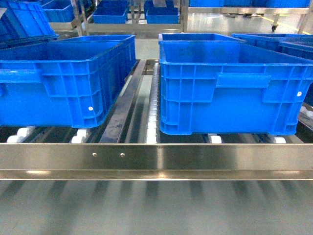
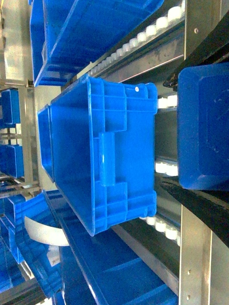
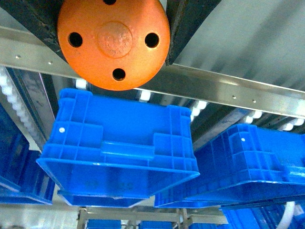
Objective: Sort blue parts and orange caps into right shelf containers
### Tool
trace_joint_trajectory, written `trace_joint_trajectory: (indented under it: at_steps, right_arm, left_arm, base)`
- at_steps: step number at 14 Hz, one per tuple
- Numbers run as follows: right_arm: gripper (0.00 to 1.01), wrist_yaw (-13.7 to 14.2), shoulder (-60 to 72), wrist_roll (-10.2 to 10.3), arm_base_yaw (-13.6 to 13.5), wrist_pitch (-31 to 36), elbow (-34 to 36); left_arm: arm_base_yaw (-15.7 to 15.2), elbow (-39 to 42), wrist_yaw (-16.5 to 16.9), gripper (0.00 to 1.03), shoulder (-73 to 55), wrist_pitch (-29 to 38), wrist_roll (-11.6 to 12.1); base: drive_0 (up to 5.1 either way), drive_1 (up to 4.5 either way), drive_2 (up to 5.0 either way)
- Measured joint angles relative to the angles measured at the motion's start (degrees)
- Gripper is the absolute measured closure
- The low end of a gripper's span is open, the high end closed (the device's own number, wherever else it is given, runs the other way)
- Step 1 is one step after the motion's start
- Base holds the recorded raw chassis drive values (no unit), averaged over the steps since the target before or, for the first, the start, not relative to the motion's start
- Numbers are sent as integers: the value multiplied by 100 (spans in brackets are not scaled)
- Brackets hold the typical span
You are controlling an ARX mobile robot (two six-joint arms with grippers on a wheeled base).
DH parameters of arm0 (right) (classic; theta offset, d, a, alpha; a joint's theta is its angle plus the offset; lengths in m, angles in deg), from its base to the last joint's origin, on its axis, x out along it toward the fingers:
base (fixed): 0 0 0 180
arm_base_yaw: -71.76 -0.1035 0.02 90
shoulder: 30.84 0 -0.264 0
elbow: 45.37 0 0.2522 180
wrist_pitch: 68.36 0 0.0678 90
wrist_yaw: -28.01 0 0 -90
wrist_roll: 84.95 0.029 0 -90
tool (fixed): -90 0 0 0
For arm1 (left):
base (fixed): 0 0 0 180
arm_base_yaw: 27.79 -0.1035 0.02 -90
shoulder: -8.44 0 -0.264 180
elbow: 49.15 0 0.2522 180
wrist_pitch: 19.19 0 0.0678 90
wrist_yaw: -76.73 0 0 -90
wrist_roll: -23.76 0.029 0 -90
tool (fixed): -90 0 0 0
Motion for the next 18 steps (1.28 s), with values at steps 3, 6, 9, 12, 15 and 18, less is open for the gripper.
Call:
trace_joint_trajectory:
  at_steps: [3, 6, 9, 12, 15, 18]
  right_arm:
    - [57, -15, 1580, -153, 144, 1574, -334]
    - [57, 457, 4105, -151, -251, 3386, -1502]
    - [57, 1316, 6841, -116, -730, 3279, -4100]
    - [23, 1635, 8647, 4, -841, 2889, -6126]
    - [4, 1117, 5862, 173, -780, 3869, -3379]
    - [3, 879, 3928, -79, -442, 3117, -713]
  left_arm:
    - [0, 0, 0, 59, 2, -2, 0]
    - [0, 0, 0, 59, 2, -2, 0]
    - [0, 0, 0, 59, 2, -2, 0]
    - [0, 0, 0, 59, 2, -2, 0]
    - [-2, 0, 0, 59, 2, 0, 0]
    - [249, -289, -1862, 59, -682, 157, -151]
  base:
    - [0, 0, 0]
    - [0, 0, 0]
    - [0, 0, 0]
    - [0, 0, 0]
    - [0, 0, 0]
    - [0, 0, 0]
